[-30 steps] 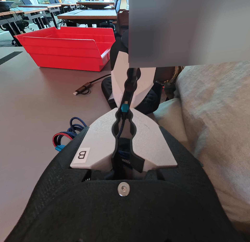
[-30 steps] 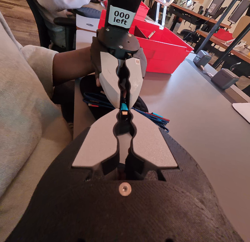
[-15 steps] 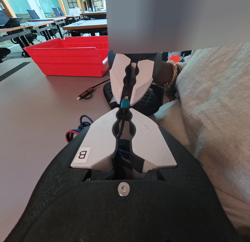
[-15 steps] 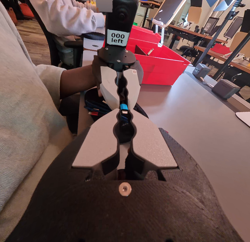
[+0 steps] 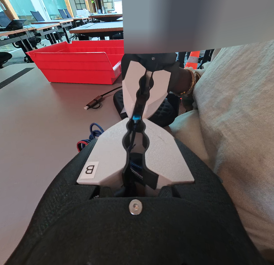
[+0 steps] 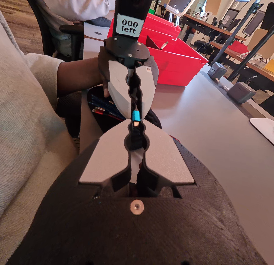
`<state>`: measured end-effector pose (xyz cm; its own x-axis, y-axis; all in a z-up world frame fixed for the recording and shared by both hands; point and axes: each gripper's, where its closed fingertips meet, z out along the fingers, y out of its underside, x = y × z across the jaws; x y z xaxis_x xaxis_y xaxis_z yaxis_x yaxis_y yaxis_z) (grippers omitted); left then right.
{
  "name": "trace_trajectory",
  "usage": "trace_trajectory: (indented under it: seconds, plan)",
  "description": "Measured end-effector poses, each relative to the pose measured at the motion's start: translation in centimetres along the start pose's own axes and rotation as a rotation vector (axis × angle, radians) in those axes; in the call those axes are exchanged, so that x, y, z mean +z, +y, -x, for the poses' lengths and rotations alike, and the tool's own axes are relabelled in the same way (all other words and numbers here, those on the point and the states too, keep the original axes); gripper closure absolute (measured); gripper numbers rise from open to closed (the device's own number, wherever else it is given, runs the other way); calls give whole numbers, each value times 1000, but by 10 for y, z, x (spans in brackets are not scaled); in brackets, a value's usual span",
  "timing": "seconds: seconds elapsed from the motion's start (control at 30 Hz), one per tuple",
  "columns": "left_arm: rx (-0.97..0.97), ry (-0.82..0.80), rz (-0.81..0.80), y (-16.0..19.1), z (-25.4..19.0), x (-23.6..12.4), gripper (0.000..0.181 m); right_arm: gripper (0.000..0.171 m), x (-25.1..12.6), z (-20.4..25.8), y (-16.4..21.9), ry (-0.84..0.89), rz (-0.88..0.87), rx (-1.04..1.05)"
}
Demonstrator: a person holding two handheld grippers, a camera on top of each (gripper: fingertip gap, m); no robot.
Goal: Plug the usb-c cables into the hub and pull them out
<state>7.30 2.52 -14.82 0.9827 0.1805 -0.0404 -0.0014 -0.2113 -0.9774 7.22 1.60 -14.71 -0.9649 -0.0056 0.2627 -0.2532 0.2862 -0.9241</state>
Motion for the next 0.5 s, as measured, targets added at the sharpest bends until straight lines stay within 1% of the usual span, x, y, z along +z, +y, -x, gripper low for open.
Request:
trace_trajectory:
  seconds: [0.07, 0.13, 0.2, 0.23, 0.3, 0.5]
  plan:
    - [-2, -1, -19, -3, 0, -2, 170, 163, 4, 2, 4, 0, 28, -19]
    - [-15, 15, -60, -8, -1, -5, 172, 163, 5, 2, -4, 25, -26, -35]
    - [-31, 1, -104, -12, 2, -10, 172, 163, 3, -2, -9, 40, -68, -6]
    - [-38, -14, -122, -14, 5, -12, 170, 163, 2, -3, -10, 44, -75, 3]
    - [-29, -14, -152, -18, 4, -15, 160, 163, 1, -5, -12, 45, -99, 21]
    - [-9, -22, -156, -21, 3, -14, 161, 163, 1, -7, -26, 42, -190, 52]
